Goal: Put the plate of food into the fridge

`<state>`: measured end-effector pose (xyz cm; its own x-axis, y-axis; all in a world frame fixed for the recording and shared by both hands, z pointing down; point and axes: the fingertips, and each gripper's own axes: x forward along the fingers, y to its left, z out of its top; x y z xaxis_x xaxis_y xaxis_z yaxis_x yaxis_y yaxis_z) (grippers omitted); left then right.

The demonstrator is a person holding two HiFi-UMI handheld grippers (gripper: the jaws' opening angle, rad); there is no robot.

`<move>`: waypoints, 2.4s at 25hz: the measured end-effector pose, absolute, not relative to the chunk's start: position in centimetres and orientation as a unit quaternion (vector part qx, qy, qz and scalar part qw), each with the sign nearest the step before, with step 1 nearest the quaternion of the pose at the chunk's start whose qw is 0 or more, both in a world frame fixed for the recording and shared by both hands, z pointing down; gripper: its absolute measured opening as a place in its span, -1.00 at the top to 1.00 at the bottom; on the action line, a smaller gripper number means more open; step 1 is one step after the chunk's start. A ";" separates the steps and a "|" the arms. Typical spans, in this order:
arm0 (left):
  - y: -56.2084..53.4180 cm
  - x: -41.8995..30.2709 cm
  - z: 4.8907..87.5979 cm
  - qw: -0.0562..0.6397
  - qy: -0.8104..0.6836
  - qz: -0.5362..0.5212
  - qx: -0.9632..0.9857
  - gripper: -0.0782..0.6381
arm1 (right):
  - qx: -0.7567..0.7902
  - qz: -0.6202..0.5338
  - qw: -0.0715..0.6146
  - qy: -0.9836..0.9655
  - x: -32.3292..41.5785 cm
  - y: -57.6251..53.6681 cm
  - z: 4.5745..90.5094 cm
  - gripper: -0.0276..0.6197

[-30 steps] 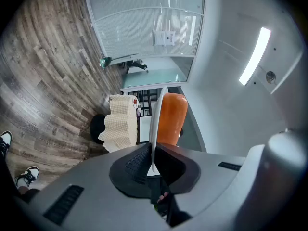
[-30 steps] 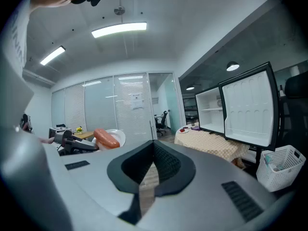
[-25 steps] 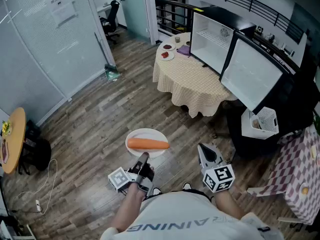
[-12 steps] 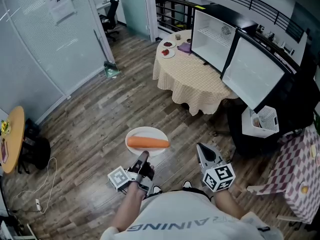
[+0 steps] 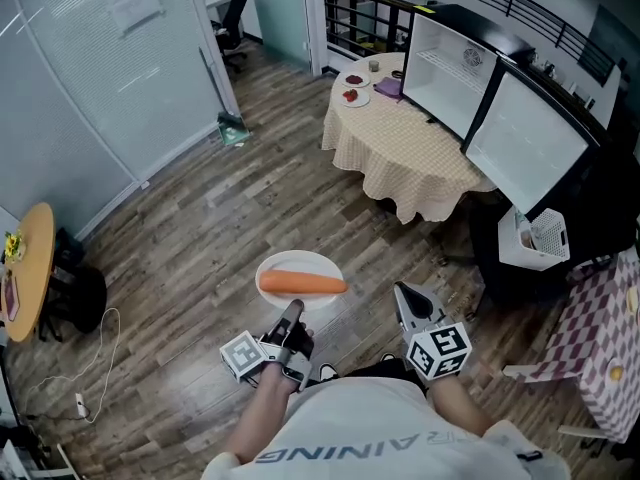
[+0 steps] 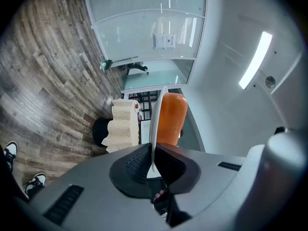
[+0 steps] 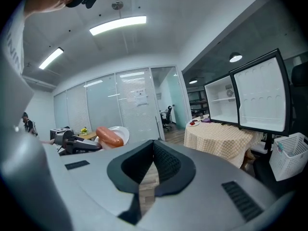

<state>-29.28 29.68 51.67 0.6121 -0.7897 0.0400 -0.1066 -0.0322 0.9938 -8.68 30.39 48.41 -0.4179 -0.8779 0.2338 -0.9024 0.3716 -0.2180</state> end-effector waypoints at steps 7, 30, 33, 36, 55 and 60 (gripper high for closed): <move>29.2 -31.6 51.9 0.610 -0.324 -0.291 0.661 0.71 | 0.531 0.159 0.058 -0.830 -12.4 31.0 48.9 0.85; 14.9 -28.7 52.6 0.594 -0.353 -0.286 0.664 0.71 | 0.502 0.152 0.062 -0.849 -9.6 15.5 48.6 0.85; 12.7 -26.9 52.1 0.594 -0.346 -0.283 0.668 0.71 | 0.502 0.152 0.057 -0.850 -8.1 13.3 48.4 0.85; 10.4 -24.7 51.9 0.597 -0.342 -0.278 0.670 0.71 | 0.508 0.154 0.051 -0.846 -5.8 11.2 48.4 0.85; 0.9 -14.0 51.7 0.627 -0.300 -0.226 0.683 0.71 | 0.572 0.190 0.021 -0.797 5.2 4.6 50.7 0.85; -2.4 -11.8 52.4 0.643 -0.268 -0.212 0.685 0.71 | 0.601 0.191 0.025 -0.775 7.2 2.5 51.3 0.85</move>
